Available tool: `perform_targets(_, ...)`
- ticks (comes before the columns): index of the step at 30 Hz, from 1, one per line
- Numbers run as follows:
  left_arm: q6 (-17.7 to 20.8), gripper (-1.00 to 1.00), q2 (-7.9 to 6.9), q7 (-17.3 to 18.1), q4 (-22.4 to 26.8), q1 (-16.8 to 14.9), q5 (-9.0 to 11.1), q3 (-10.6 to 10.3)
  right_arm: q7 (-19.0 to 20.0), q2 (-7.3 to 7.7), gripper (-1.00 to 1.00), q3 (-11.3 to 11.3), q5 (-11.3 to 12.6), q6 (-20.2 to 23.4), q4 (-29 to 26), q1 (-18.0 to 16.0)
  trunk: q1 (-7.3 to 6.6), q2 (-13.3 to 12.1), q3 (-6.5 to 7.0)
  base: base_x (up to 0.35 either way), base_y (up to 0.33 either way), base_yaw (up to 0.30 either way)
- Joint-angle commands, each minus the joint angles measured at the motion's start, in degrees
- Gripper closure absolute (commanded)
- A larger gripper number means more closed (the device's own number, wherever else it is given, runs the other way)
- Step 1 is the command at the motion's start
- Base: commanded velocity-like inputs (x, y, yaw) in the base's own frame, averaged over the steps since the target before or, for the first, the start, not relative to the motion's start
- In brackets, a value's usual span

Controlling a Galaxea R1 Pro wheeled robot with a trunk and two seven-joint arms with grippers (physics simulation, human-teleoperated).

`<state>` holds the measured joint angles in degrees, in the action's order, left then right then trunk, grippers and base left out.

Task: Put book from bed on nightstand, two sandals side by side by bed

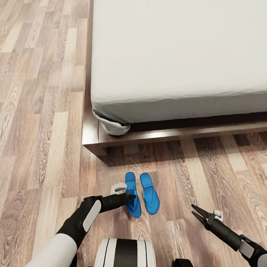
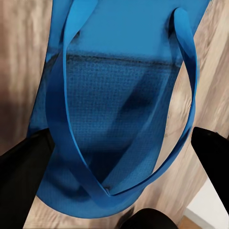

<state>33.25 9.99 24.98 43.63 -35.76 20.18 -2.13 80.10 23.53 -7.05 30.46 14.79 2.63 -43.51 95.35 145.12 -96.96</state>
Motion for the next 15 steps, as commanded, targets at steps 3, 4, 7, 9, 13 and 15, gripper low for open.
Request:
perform_targets(3, 0.4, 1.00, 0.00, -0.1, 0.1, 0.0, 0.5, 0.0, 0.2, -0.04, -1.00, -0.4, -0.2, 0.6, 0.2, -0.1, 0.07, 0.1, -0.70, 0.000, 0.000, 0.000)
perform_targets(4, 0.4, 1.00, 0.00, 0.0, 0.1, 0.0, 0.5, 0.0, 0.2, -0.03, -1.00, -0.4, -0.2, 0.6, 0.2, -0.1, 0.09, 0.1, -0.92, 0.000, 0.000, 0.000)
perform_targets(7, 0.4, 1.00, 0.00, 0.0, 0.0, 0.0, 0.5, 0.0, 0.2, -0.06, -1.00, -0.4, -0.2, 0.6, 0.2, -0.1, 0.17, 0.1, -1.59, 0.000, 0.000, 0.000)
perform_targets(9, 0.4, 1.00, 0.00, 0.0, 0.0, 0.0, 0.5, 0.0, 0.2, -0.06, -1.00, -0.4, -0.2, 0.6, 0.2, -0.1, 0.22, 0.1, -2.03, 0.000, 0.000, 0.000)
perform_targets(13, 0.4, 1.00, 0.00, 0.0, 0.0, 0.0, 0.5, 0.0, 0.2, -0.06, -1.00, -0.4, -0.2, 0.6, 0.2, -0.1, 0.32, 0.2, -2.92, 0.000, 0.000, 0.000)
perform_targets(15, 0.4, 1.00, 0.00, 0.0, 0.0, 0.0, 0.5, 0.0, 0.2, -0.06, -1.00, -0.4, -0.2, 0.6, 0.2, -0.1, 0.38, 0.2, -3.36, 0.000, 0.000, 0.000)
